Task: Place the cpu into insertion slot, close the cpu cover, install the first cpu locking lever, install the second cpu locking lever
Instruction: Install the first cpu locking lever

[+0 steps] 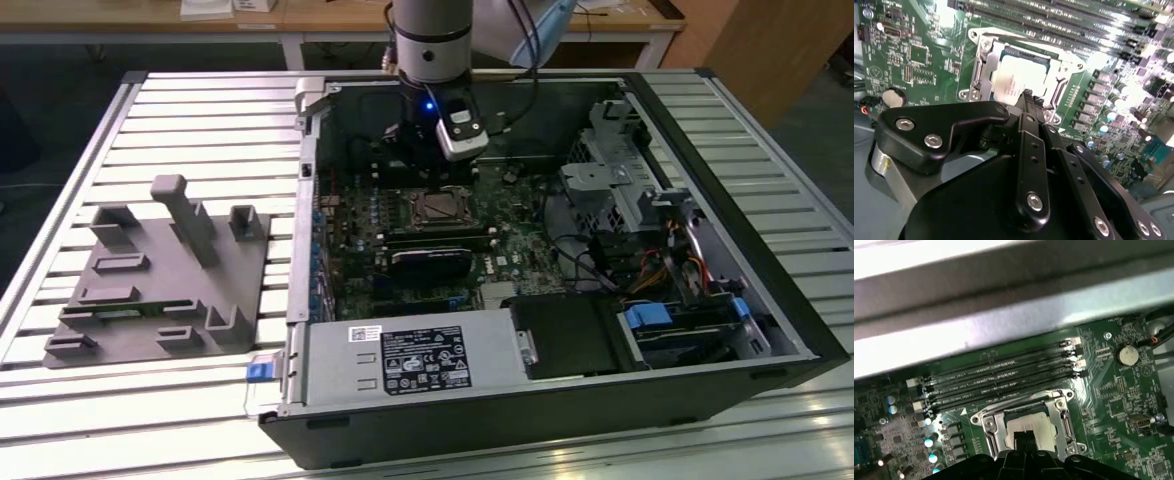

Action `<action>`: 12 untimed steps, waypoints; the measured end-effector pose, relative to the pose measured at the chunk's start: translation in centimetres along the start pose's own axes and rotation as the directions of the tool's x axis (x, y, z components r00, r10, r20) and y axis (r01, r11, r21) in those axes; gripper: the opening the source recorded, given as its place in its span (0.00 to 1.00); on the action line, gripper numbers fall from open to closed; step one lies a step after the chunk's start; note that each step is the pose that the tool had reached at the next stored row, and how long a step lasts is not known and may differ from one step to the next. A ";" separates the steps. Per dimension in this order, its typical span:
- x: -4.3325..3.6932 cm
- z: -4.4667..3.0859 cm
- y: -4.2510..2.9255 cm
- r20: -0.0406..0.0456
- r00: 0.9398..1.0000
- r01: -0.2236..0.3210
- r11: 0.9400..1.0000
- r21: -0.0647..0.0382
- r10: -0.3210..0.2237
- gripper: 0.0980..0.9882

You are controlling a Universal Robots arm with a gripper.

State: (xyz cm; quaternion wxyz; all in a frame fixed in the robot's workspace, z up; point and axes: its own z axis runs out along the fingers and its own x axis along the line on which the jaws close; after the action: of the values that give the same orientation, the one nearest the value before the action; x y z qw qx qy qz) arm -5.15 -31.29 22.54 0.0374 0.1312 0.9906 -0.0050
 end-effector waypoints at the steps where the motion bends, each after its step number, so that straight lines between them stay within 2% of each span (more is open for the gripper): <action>1: -0.06 0.00 -0.14 0.000 1.000 -0.001 1.000 0.000 0.001 0.01; 6: -0.63 0.05 -0.79 0.000 1.000 -0.001 1.000 0.000 0.001 0.01; 10: -1.43 0.11 -0.97 -0.001 1.000 -0.001 1.000 0.000 0.001 0.01; 12: -1.53 0.12 -1.00 -0.002 1.000 -0.001 1.000 0.001 0.001 0.01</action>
State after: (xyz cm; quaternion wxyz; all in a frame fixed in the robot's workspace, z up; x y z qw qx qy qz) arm -3.93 -32.65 22.53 0.0365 0.1317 0.9906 -0.0051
